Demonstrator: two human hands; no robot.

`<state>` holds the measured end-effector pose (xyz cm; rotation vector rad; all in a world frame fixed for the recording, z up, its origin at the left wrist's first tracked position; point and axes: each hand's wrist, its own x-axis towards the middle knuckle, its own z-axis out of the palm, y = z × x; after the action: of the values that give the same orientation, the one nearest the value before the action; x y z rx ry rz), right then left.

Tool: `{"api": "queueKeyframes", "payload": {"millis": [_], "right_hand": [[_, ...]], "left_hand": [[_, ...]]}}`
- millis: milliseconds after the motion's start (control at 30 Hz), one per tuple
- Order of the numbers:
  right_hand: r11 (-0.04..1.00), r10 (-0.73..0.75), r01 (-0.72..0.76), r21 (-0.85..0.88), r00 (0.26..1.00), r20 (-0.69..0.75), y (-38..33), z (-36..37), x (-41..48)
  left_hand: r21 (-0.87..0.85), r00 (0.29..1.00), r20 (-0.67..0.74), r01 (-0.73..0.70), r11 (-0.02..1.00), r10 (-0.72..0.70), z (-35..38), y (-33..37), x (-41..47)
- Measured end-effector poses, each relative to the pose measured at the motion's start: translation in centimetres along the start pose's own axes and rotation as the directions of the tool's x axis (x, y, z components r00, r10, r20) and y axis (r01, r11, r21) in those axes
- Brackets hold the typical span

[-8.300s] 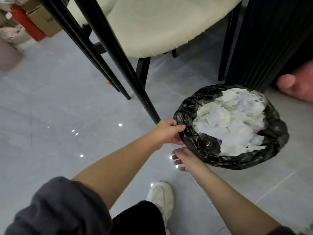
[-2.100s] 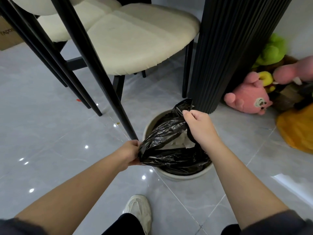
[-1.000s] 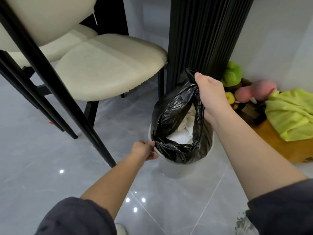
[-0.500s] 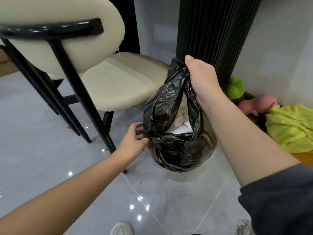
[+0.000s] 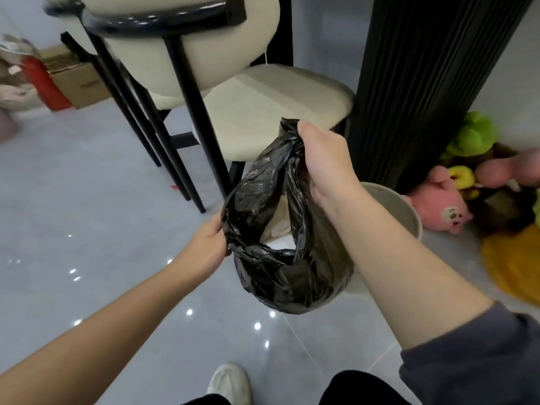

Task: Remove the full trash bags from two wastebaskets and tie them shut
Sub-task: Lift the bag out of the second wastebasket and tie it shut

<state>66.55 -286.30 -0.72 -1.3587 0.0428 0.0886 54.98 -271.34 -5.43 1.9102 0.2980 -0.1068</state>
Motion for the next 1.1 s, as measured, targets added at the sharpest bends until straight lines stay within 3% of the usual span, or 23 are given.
{"api": "queueKeyframes", "payload": {"millis": [167, 233, 300, 367, 433, 500, 700, 833, 933, 1033, 1100], "right_hand": [[0.993, 0.108, -0.107, -0.051, 0.994, 0.024, 5.1, 0.2, -2.0], [0.988, 0.138, -0.137, -0.066, 0.990, 0.009, 7.4, 0.0, -2.7], [0.983, 0.165, -0.166, -0.076, 0.986, -0.022, 9.7, -0.2, -3.0], [0.971, 0.222, -0.224, -0.081, 0.975, -0.034, 12.0, -0.4, -3.1], [0.956, 0.281, -0.283, -0.076, 0.959, -0.032, 14.6, -1.0, -3.2], [0.946, 0.312, -0.314, -0.084, 0.949, -0.033, 16.3, -1.5, -3.7], [0.925, 0.297, -0.300, -0.233, 0.954, -0.047, 19.2, -3.1, -4.5], [0.856, 0.304, -0.285, -0.431, 0.952, -0.026, 19.8, -3.6, -4.5], [0.808, 0.264, -0.223, -0.545, 0.964, -0.004, 19.9, -4.1, -4.6], [0.773, 0.196, -0.147, -0.618, 0.980, 0.013, 20.0, -4.5, -4.7], [0.788, 0.178, -0.120, -0.605, 0.983, 0.038, 20.0, -4.3, -4.8]], "left_hand": [[0.064, 0.988, -0.051, 0.152, 0.986, -0.149, -0.8, -2.0, -0.3], [0.049, 0.988, 0.025, 0.149, 0.988, -0.151, -1.0, -2.8, -0.4], [0.180, 0.985, 0.100, 0.124, 0.976, -0.143, -0.9, -3.4, -0.3], [0.417, 0.965, 0.115, 0.167, 0.893, -0.234, -0.3, -4.7, -0.1], [0.677, 0.941, 0.098, 0.176, 0.715, -0.325, 0.4, -6.8, 0.5], [0.793, 0.939, 0.058, 0.163, 0.588, -0.339, 0.8, -8.9, 1.3], [0.670, 0.992, -0.106, 0.124, 0.732, -0.071, 0.4, -11.0, 4.2], [0.459, 0.983, -0.161, 0.151, 0.875, -0.085, 0.8, -11.5, 5.4], [0.460, 0.999, -0.031, 0.053, 0.886, -0.043, 1.5, -12.5, 5.1], [0.655, 0.963, 0.264, -0.134, 0.744, -0.059, 2.9, -12.6, 3.9], [0.756, 0.931, 0.353, -0.228, 0.614, -0.089, 4.4, -13.0, 3.4]]}}
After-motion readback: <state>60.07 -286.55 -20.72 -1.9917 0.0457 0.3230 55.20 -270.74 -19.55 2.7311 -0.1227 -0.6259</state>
